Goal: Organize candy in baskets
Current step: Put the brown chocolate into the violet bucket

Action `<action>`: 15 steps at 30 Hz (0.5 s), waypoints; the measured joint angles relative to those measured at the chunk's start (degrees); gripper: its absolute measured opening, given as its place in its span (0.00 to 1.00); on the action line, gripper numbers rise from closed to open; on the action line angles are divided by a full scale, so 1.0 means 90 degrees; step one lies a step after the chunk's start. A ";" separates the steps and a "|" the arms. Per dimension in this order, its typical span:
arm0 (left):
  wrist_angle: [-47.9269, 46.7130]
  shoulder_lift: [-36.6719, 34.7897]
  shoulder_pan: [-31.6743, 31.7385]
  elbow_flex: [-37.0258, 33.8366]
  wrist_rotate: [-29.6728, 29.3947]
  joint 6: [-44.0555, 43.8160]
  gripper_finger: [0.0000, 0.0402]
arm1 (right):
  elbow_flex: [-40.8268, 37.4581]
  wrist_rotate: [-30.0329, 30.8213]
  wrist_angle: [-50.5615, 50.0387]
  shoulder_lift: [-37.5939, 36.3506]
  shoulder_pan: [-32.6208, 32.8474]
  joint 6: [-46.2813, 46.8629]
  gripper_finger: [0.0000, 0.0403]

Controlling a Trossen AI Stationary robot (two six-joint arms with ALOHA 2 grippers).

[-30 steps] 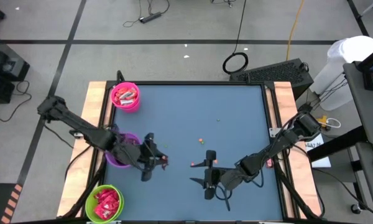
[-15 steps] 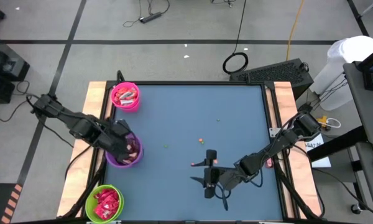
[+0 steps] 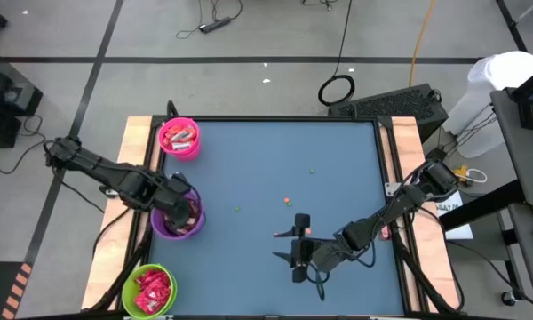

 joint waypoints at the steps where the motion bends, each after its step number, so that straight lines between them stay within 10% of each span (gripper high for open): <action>1: 0.0046 0.0002 0.0047 0.0000 0.0036 0.0133 0.48 | 0.0000 0.0000 0.0000 0.0000 0.0000 0.0000 0.53; 8: 0.2047 0.0000 -0.0256 -0.0141 -0.1741 0.1370 0.63 | 0.0000 0.0028 -0.0587 -0.0197 0.0017 0.0552 0.53; 15: 0.6233 0.0006 -0.0510 -0.1361 -0.2618 0.3843 0.63 | 0.0000 -0.0074 -0.3643 -0.1465 0.0010 0.2840 0.53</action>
